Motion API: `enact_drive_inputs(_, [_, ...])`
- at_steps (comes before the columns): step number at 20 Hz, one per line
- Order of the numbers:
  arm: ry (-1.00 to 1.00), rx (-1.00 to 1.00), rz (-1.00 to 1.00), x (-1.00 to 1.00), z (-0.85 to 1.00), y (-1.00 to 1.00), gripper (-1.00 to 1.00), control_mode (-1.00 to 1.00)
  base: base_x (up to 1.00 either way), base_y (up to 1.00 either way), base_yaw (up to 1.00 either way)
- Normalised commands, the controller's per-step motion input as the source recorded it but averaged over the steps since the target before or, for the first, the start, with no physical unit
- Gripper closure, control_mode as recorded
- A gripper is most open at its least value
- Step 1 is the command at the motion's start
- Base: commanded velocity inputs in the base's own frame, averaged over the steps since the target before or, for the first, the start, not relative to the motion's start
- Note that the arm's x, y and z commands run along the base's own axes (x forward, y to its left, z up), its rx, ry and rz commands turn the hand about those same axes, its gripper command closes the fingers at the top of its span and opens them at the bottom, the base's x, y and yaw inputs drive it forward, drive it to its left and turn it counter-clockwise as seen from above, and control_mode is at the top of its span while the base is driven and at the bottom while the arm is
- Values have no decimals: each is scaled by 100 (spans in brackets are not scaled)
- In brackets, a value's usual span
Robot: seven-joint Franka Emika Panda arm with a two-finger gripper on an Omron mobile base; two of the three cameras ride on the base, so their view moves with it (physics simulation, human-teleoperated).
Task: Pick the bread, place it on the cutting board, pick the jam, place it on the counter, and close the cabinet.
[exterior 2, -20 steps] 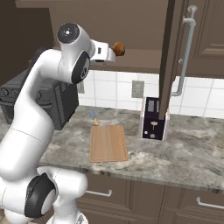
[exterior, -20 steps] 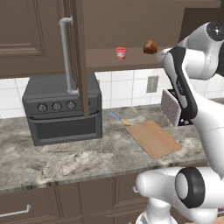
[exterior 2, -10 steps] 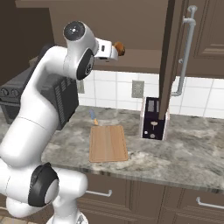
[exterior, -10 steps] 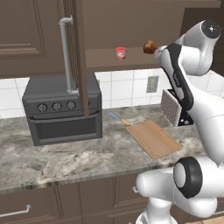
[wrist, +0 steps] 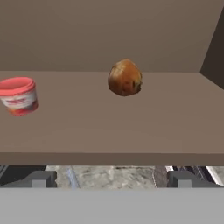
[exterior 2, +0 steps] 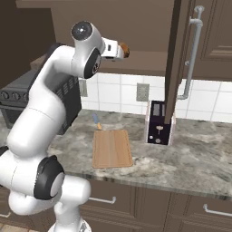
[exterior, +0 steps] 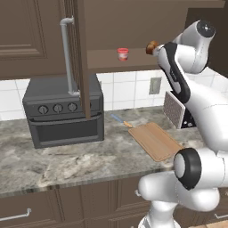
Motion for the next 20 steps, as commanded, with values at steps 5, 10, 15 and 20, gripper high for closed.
enact_drive_inputs(5, [0, 0, 0, 45, 0, 0, -100, -100, 0, 0, 0])
enact_drive_inputs(10, [0, 0, 0, 45, 0, 0, -100, -100, 0, 0, 0])
enact_drive_inputs(15, [0, 1, 2, 37, 0, -17, -100, -100, 0, 0, 0])
enact_drive_inputs(20, [0, 1, 5, 31, 0, -24, -100, -100, 0, 0, 0])
